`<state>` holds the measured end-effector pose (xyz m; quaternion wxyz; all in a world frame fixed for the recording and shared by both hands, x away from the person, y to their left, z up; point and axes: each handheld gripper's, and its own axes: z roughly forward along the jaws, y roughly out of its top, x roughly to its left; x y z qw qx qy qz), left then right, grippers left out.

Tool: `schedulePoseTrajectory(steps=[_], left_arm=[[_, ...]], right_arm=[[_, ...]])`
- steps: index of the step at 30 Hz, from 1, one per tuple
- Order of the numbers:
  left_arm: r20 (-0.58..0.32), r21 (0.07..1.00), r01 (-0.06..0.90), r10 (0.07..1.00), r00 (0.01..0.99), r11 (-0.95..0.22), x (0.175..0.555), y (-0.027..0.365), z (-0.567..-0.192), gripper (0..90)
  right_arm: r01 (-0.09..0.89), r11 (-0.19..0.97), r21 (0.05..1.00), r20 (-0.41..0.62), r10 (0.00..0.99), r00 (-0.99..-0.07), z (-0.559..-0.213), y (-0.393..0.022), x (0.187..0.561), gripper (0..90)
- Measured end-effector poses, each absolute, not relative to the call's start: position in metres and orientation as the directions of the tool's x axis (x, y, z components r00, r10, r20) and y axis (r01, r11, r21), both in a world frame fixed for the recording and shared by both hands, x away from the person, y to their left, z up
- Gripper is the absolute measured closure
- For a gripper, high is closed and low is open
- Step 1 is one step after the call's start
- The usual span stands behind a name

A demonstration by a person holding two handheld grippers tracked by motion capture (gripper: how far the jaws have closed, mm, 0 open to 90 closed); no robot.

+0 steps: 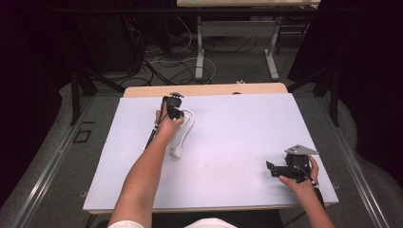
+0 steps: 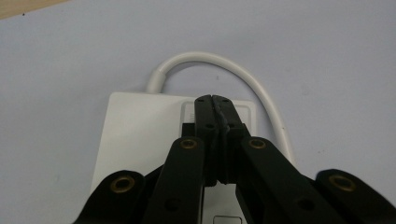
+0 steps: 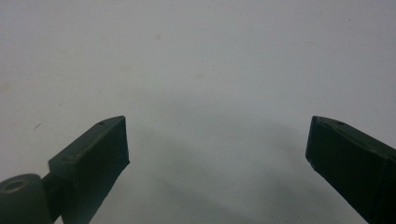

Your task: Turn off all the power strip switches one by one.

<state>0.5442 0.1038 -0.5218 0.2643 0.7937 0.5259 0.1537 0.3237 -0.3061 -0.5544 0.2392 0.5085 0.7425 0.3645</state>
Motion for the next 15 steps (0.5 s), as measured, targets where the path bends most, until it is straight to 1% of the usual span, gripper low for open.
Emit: schedulePoseTrajectory(steps=[2, 8, 14, 15], left_arm=[[-0.034, 0.586, 0.753, 0.920, 0.390, -0.298, 0.5433, 0.1035, -0.5202, 90.0], [-0.086, 0.575, 0.780, 0.930, 0.358, -0.247, 0.5425, 0.1065, -0.5185, 90.0], [-0.092, 0.559, 0.787, 0.924, 0.372, -0.262, 0.5401, 0.1098, -0.5170, 90.0], [-0.105, 0.561, 0.791, 0.927, 0.361, -0.245, 0.5388, 0.1092, -0.5171, 90.0]], right_arm=[[0.580, 0.211, 0.787, 0.021, 0.930, -0.367, -0.5544, -0.3064, 0.3238, 5.4], [0.583, 0.211, 0.785, 0.021, 0.931, -0.365, -0.5545, -0.3070, 0.3237, 5.5], [0.582, 0.212, 0.785, 0.021, 0.930, -0.366, -0.5547, -0.3072, 0.3237, 5.5], [0.581, 0.213, 0.785, 0.019, 0.930, -0.366, -0.5549, -0.3071, 0.3237, 5.5]])
